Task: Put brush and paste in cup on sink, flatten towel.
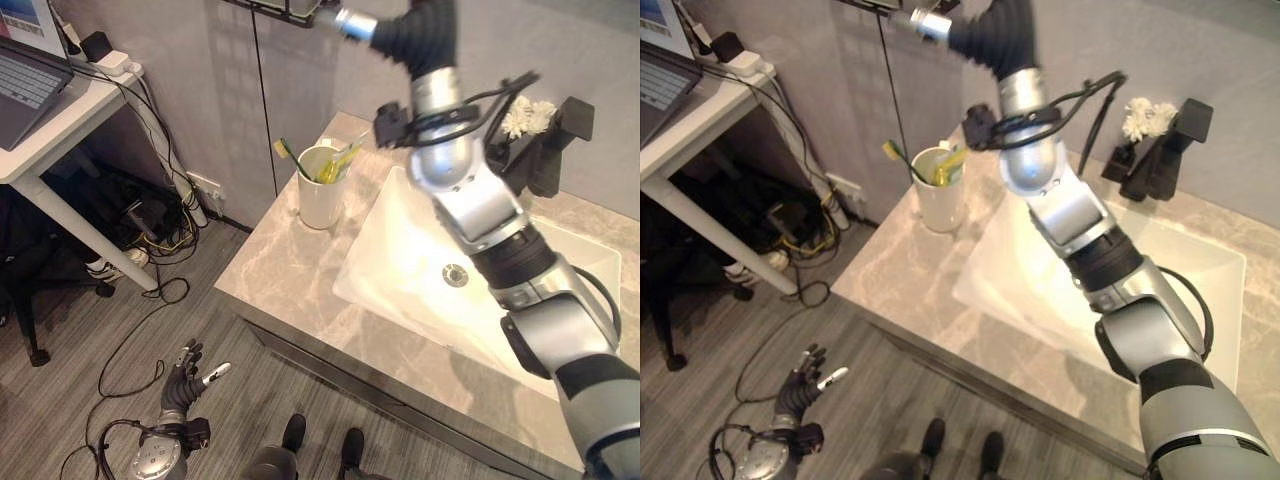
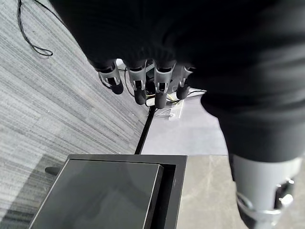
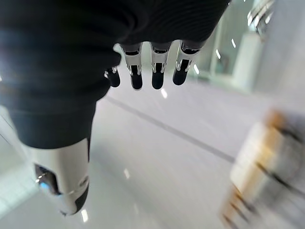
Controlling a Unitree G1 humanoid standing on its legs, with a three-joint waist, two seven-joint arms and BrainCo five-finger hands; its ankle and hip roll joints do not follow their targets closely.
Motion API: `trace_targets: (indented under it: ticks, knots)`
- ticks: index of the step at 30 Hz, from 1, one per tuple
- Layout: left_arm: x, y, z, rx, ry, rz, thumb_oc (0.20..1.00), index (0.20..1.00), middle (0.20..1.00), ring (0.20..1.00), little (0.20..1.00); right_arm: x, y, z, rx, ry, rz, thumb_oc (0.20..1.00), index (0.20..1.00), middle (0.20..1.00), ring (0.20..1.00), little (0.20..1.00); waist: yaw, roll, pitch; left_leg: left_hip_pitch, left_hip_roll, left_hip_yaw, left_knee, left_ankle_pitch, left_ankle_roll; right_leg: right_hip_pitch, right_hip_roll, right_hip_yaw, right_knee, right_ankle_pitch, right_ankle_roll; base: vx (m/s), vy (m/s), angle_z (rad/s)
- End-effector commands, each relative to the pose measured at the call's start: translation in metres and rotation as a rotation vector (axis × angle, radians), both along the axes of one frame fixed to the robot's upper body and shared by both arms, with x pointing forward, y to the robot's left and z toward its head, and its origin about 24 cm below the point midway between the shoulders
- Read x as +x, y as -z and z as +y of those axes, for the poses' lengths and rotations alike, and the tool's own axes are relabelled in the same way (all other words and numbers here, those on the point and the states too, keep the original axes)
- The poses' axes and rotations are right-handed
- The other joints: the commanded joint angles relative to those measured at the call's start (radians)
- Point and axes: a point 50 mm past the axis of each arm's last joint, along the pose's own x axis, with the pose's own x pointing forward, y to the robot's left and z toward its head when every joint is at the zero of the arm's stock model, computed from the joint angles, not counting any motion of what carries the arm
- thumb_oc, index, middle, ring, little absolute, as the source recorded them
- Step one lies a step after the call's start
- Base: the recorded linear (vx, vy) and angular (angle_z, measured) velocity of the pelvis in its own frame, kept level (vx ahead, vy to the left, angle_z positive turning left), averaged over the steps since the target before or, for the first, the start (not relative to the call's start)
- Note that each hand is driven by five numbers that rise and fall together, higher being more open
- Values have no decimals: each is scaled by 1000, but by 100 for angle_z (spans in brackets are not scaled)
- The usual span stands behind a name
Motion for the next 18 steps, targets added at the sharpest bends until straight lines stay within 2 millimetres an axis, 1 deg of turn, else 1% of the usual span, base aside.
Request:
trace_targets:
  ticks: [1,2,3,4,5,6,7,9,10,11,12,13,14,15,16,17,18]
  knots:
    - [8,-17,12,110,-30,-113,1000,1000,1000,1000,1000,-35,-22,-41,55,175,-290,1000,1000,1000,1000,1000,-25,-20,-44,-18,55,-28,-13,7,-27,3,-133,33,8,27,112,0,0,0]
    - [11,-22,13,138,-39,-144,1000,1000,1000,1000,1000,-42,-18,-54,70,246,-327,1000,1000,1000,1000,1000,-28,-16,-44,-18,55,-28,-13,6,-28,3,-133,31,8,26,113,0,0,0]
    - [14,-35,17,221,-46,-210,1000,1000,1000,1000,1000,-69,-11,-85,-60,553,-513,1000,1000,1000,1000,1000,-44,-11,-43,-18,56,-27,-13,11,-29,2,-134,29,8,31,116,0,0,0]
    - [14,-35,17,223,-43,-208,1000,1000,1000,1000,1000,-69,-10,-86,-60,557,-512,1000,1000,1000,1000,1000,-41,-13,-47,-17,56,-28,-13,4,-29,3,-134,29,8,25,117,0,7,19]
    - [16,-43,20,276,-50,-245,1000,1000,1000,1000,1000,-82,-9,-102,-110,680,-578,1000,1000,1000,1000,1000,-54,-7,-46,-17,57,-26,-13,8,-29,1,-134,29,8,28,119,3,6,22]
    - [17,-50,21,320,-61,-283,1000,1000,1000,1000,1000,-93,-3,-119,-98,750,-601,1000,1000,1000,1000,1000,-73,0,-47,-20,57,-24,-13,10,-29,-4,-135,32,8,32,121,23,11,7]
    - [17,-54,23,343,-80,-301,1000,1000,1000,1000,1000,-107,10,-137,-31,794,-605,1000,1000,1000,1000,1000,-80,-2,-57,-15,57,-25,-13,-2,-28,0,-134,31,8,23,124,12,10,-12]
    - [16,-59,28,361,-133,-323,1000,1000,1000,1000,1000,-123,29,-163,71,882,-602,1000,1000,1000,1000,1000,-104,7,-61,-16,57,-20,-13,4,-26,-4,-135,36,8,31,127,31,8,-24]
    - [14,-62,33,401,-146,-325,1000,1000,1000,1000,1000,-135,41,-184,105,995,-587,1000,1000,1000,1000,1000,-108,5,-69,-10,58,-22,-13,-10,-26,1,-134,35,8,18,129,24,7,-20]
    - [11,-63,40,430,-174,-326,1000,1000,1000,1000,1000,-141,50,-203,132,1099,-559,1000,1000,1000,1000,1000,-124,11,-67,-14,57,-20,-13,0,-26,-5,-135,39,8,28,129,49,1,-21]
    - [12,-63,40,433,-168,-325,1000,1000,1000,1000,1000,-142,51,-204,133,1104,-557,1000,1000,1000,1000,1000,-120,9,-72,-11,58,-21,-13,-10,-26,-2,-134,37,8,19,130,16,11,-15]
    - [7,-64,52,505,-215,-312,1000,1000,1000,1000,1000,-163,78,-253,215,1361,-456,1000,1000,1000,1000,1000,-148,11,-79,-11,58,-21,-13,-13,-29,-4,-135,38,8,17,132,61,2,-16]
    - [4,-61,59,526,-255,-287,1000,1000,1000,1000,1000,-176,99,-281,273,1491,-349,1000,1000,1000,1000,1000,-160,11,-83,-9,57,-19,-13,-18,-30,-3,-136,39,8,16,132,0,0,0]
    - [2,-60,65,522,-305,-281,1000,1000,1000,1000,1000,-186,126,-306,378,1553,-204,1000,1000,1000,1000,1000,-180,11,-86,-9,58,-15,-13,-18,-29,-8,-136,46,8,18,132,4,2,3]
    - [2,-60,65,523,-304,-280,1000,1000,1000,1000,1000,-187,126,-307,382,1549,-201,1000,1000,1000,1000,1000,-179,10,-87,-8,58,-15,-13,-20,-29,-7,-136,45,8,16,132,-35,8,-1]
    - [3,-61,68,510,-337,-285,1000,1000,1000,1000,1000,-189,152,-325,504,1562,-64,1000,1000,1000,1000,1000,-183,9,-84,-7,58,-12,-13,-15,-29,-8,-136,48,8,22,131,-40,7,-18]
    - [3,-65,70,505,-361,-306,1000,1000,1000,1000,1000,-192,168,-336,589,1569,12,1000,1000,1000,1000,1000,-190,9,-83,-10,58,-6,-13,-10,-29,-14,-137,53,8,30,131,-29,4,-19]
